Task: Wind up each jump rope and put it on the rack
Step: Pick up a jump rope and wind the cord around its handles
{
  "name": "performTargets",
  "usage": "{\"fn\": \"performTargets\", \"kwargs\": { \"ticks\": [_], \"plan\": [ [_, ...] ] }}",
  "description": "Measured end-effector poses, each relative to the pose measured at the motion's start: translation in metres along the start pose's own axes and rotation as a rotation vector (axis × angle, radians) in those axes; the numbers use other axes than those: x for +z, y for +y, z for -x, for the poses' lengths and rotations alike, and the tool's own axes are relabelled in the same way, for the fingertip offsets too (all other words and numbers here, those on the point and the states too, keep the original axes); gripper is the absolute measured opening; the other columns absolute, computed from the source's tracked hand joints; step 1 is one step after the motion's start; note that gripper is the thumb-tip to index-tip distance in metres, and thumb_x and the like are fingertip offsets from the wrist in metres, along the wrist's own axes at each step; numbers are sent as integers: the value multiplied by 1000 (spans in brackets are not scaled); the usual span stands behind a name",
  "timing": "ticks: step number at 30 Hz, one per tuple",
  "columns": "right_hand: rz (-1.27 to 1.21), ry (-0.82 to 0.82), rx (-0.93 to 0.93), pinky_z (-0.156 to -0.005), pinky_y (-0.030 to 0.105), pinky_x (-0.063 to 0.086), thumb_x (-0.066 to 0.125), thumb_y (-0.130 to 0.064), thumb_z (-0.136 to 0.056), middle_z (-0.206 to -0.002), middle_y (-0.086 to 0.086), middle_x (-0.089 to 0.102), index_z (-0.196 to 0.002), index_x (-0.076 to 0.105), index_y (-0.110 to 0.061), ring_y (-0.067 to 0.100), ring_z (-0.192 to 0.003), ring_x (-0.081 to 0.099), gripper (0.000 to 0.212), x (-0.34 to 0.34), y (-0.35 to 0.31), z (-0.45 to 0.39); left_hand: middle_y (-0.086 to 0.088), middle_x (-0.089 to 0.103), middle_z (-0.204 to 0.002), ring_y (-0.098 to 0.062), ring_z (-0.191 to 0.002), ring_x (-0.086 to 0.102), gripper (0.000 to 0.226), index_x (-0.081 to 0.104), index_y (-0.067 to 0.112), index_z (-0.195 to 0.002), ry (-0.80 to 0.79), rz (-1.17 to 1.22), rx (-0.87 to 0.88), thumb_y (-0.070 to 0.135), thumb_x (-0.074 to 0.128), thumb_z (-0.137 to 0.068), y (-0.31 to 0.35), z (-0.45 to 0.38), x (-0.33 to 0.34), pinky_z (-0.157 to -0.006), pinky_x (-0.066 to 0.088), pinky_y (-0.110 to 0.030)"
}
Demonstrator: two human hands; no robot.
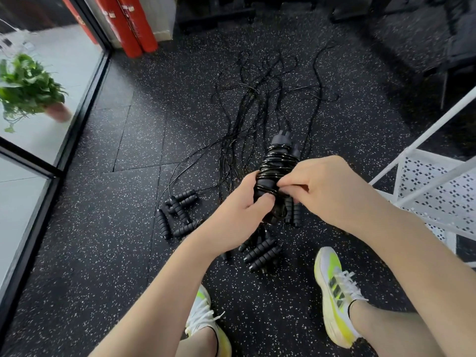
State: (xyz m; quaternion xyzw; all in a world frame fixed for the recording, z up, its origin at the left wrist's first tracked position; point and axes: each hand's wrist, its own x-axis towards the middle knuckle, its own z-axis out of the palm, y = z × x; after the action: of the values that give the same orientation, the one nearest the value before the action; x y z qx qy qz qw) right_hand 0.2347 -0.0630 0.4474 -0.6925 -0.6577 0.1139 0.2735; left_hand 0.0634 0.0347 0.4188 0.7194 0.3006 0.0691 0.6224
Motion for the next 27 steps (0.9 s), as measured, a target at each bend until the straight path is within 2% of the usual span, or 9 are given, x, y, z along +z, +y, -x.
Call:
{"fn": "performTargets", "kwargs": {
  "ticks": [5,8,11,14,16,18,22,25,27],
  "plan": [
    [-155,121,165,-64,13,46,71,-16,-87,-72,-12,65,-84,67,-23,7,-69,62,9,-10,1,6,-21,65,-128,-33,-113,62,45,55,7,-137,-46,517,-81,14,52,-93,4,0,-3,-104,50,-59],
    [-421,275,345,-67,20,55,66,-15,-92,-69,-2,71,-87,63,-20,7,-63,69,8,-9,-6,8,-29,60,-133,-43,-116,61,44,53,2,-135,-33,577,-41,14,49,-93,10,-2,-5,-87,56,-50],
    [-716,323,472,-72,44,63,61,-13,-98,-74,4,72,-94,60,-15,20,-65,73,4,0,-11,6,-26,64,-130,-37,-111,65,42,53,2,-134,4,526,-21,15,47,-94,9,-4,-8,-87,57,-48],
    [-508,242,392,-67,50,59,61,-22,-97,-84,-7,68,-100,58,-31,25,-67,65,10,6,-7,5,-23,65,-130,-39,-121,63,42,52,6,-133,39,421,-56,18,49,-93,2,-5,-7,-100,55,-54],
    [-465,170,292,-65,45,57,62,-18,-96,-92,-10,63,-111,58,-36,25,-74,61,24,4,-4,4,-23,66,-127,-43,-121,62,39,52,8,-131,58,379,-69,19,50,-95,-2,-6,-6,-101,53,-59],
    [-419,95,210,-66,27,51,67,-18,-94,-93,-10,60,-116,63,-35,16,-76,58,27,1,-2,2,-21,68,-123,-45,-117,64,31,57,18,-126,72,323,-62,26,53,-97,-7,-8,-7,-101,51,-63],
    [-321,157,144,-78,23,49,75,-19,-89,-93,-11,67,-93,75,-24,10,-86,64,6,1,-1,-1,-24,69,-116,-59,-107,62,28,61,34,-117,28,166,-63,45,56,-92,-11,-9,-6,-96,47,-75],
    [-699,286,347,-61,29,55,72,-15,-92,-82,-6,69,-89,75,-23,11,-65,62,9,6,-1,-2,-17,72,-110,-51,-103,66,26,61,35,-115,20,128,-36,43,53,-91,-7,-8,-5,-99,48,-70],
    [-991,359,436,-53,29,50,69,-11,-94,-77,-3,65,-83,75,-24,11,-63,56,18,7,-4,-5,-11,74,-107,-44,-104,69,26,61,35,-113,30,112,-11,43,52,-90,-4,-8,-7,-101,48,-66]
  ]
}}
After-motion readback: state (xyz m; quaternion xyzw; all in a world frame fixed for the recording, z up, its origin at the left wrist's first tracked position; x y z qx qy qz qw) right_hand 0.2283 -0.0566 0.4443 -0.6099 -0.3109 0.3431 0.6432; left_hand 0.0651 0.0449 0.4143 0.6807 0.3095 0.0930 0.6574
